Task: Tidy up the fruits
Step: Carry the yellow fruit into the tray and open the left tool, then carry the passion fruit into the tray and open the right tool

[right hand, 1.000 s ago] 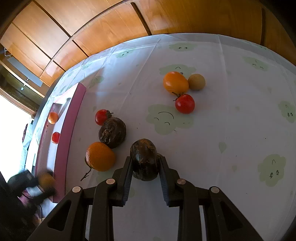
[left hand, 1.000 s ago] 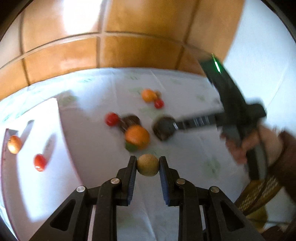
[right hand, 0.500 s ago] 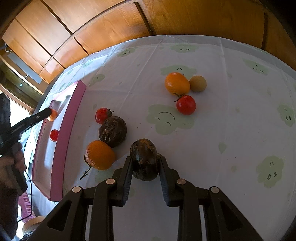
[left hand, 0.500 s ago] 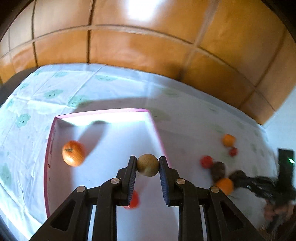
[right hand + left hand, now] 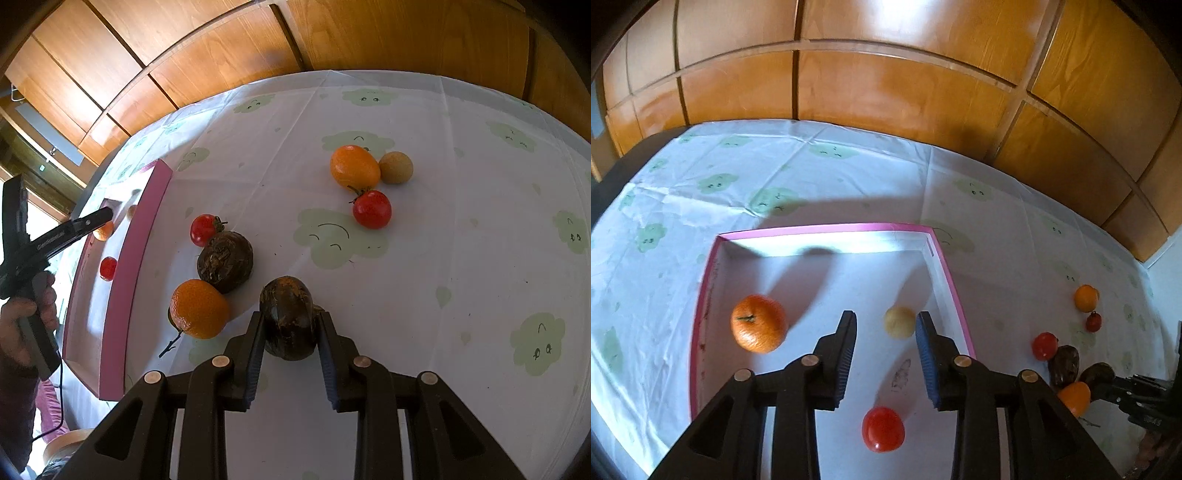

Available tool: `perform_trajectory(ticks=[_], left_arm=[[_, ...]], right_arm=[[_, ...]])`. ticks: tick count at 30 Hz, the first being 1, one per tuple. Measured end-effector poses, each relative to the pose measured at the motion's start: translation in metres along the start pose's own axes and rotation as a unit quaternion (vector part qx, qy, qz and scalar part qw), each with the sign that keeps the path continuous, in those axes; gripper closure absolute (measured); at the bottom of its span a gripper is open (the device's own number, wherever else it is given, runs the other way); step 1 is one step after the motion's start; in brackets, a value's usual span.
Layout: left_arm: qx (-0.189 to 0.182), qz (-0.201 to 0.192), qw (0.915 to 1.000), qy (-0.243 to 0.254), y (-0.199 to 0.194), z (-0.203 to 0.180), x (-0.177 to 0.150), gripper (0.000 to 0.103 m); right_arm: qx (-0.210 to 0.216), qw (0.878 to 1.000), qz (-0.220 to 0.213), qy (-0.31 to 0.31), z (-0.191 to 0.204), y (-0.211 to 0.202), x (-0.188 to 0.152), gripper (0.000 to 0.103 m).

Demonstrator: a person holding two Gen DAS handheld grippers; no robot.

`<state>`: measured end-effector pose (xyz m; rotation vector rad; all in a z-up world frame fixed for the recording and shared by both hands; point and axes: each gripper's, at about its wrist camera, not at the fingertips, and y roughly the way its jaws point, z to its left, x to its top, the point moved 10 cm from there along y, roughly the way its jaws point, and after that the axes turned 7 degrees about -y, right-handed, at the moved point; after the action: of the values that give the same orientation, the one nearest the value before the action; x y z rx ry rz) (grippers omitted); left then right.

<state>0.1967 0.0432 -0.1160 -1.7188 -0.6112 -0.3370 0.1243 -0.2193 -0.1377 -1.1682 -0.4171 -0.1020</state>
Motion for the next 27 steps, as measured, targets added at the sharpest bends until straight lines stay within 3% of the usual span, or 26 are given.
perform_trajectory(ticks=[15, 27], left_arm=[[0.017, -0.052, 0.9985, 0.012, -0.058, -0.010, -0.039, 0.056], [0.016, -0.055, 0.9982, 0.018, -0.069, -0.013, -0.051, 0.052]], right_arm=[[-0.001, 1.000, -0.002, -0.003, 0.001, -0.002, 0.000, 0.075], [-0.008, 1.000, -0.015, 0.006, -0.004, -0.009, 0.004, 0.078]])
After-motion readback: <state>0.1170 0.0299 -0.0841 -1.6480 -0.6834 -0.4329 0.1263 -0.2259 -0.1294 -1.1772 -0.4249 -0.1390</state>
